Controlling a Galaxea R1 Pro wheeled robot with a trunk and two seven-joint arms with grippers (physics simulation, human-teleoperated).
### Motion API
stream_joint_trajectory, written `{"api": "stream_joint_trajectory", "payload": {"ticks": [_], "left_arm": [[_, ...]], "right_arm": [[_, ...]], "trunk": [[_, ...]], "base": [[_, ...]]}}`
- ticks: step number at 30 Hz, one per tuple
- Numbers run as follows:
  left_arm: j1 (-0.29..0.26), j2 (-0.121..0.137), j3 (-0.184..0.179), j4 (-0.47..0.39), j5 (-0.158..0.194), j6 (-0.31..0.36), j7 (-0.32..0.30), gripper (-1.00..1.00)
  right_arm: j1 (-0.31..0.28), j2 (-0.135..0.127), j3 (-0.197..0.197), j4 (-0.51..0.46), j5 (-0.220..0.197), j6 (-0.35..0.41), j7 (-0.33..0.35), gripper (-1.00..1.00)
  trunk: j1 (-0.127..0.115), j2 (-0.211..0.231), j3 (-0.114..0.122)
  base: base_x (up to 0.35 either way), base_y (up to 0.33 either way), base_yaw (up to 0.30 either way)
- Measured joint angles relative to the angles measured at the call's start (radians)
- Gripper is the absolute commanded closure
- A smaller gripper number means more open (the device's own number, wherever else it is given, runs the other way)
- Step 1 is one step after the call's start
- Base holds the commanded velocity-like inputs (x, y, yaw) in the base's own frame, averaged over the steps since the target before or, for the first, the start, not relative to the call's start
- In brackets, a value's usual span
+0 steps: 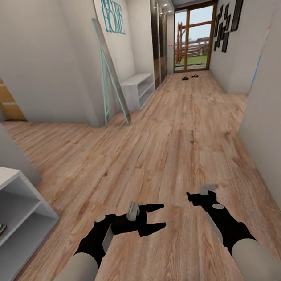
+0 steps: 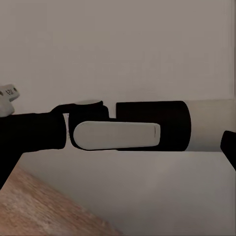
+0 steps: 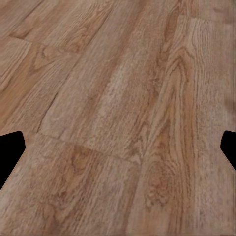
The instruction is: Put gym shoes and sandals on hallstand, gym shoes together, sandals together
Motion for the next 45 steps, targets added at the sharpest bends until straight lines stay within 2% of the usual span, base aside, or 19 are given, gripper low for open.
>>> {"api": "stream_joint_trajectory", "payload": {"ticks": [18,21,22,24,25,26,27,28,30,31,32,33,35,36,39,45], "left_arm": [[0.0,0.001,0.0,0.0,0.0,0.0,0.0,-1.0],[0.0,0.002,0.013,0.001,-0.002,0.003,0.0,-1.0],[0.0,0.005,0.027,0.001,-0.003,0.003,0.025,-1.0],[0.0,0.02,0.053,0.001,-0.001,0.004,0.115,-1.0],[0.0,0.032,0.07,0.001,0.0,0.004,0.2,-1.0],[0.0,0.039,0.077,0.001,0.001,0.004,0.25,-1.0],[0.0,0.052,0.091,0.0,0.001,0.003,0.401,-1.0],[0.0,0.056,0.094,0.0,0.001,0.003,0.457,-1.0],[0.0,0.063,0.1,0.0,0.0,0.001,0.65,-1.0],[0.0,0.063,0.101,0.0,-0.001,0.001,0.697,-1.0],[0.0,0.064,0.102,0.0,-0.002,0.001,0.785,-1.0],[0.0,0.065,0.102,0.0,-0.002,0.0,0.831,-1.0],[0.0,0.066,0.103,0.0,-0.002,-0.002,0.996,-1.0],[0.001,0.066,0.103,0.001,-0.001,-0.007,1.058,-1.0],[0.003,0.066,0.103,0.002,0.0,-0.056,1.136,-1.0],[0.009,0.061,0.103,0.002,0.0,-0.188,1.173,-1.0]], "right_arm": [[0.0,0.0,0.0,0.0,0.0,0.0,0.0,-1.0],[0.0,0.0,0.0,0.0,0.0,0.0,0.0,-1.0],[0.0,0.0,0.0,0.0,0.0,0.0,0.0,-1.0],[0.0,0.0,0.0,0.0,0.001,0.0,0.0,-1.0],[0.0,0.0,0.0,0.0,0.001,0.0,0.0,-1.0],[0.0,0.0,0.0,0.001,0.001,0.0,0.0,-1.0],[0.0,0.0,0.0,0.001,0.001,0.0,0.0,-1.0],[0.0,0.0,0.0,0.001,0.001,0.0,0.0,-1.0],[0.0,0.0,0.0,0.001,0.001,0.0,-0.001,-1.0],[0.0,0.0,0.0,0.001,0.001,0.0,-0.001,-1.0],[0.0,0.0,0.0,0.001,0.0,0.0,-0.001,-1.0],[0.0,0.0,0.0,0.001,0.0,0.0,-0.001,-1.0],[0.0,-0.001,-0.003,0.0,-0.001,0.002,0.002,-1.0],[0.0,-0.001,-0.004,0.0,-0.001,0.004,0.003,-1.0],[0.0,-0.002,-0.005,-0.004,-0.002,0.009,0.003,-1.0],[0.0,-0.001,-0.004,-0.026,-0.002,0.017,0.0,-1.0]], "trunk": [[0.0,0.0,0.022],[0.0,0.0,0.026],[0.0,0.0,0.027],[0.0,0.0,0.028],[0.0,0.0,0.029],[0.0,0.0,0.029],[0.0,0.0,0.029],[0.0,0.0,0.03],[0.0,0.0,0.03],[0.0,0.0,0.03],[0.0,0.0,0.03],[0.0,0.0,0.03],[0.0,0.0,0.03],[0.0,0.0,0.03],[0.0,0.0,0.03],[0.0,0.0,0.03]], "base": [[0.0,0.0,-0.212],[0.0,0.0,-0.194],[0.0,0.0,-0.131],[0.0,0.0,-0.089],[0.0,0.0,-0.056],[0.0,0.0,-0.028],[0.0,0.0,-0.023],[0.0,0.0,-0.015],[0.0,0.0,-0.008],[0.0,0.0,-0.005],[0.0,0.0,-0.004],[0.0,0.0,-0.002],[0.0,0.0,-0.001],[0.0,0.0,0.0],[0.0,0.0,0.0],[0.0,0.0,0.0]]}}
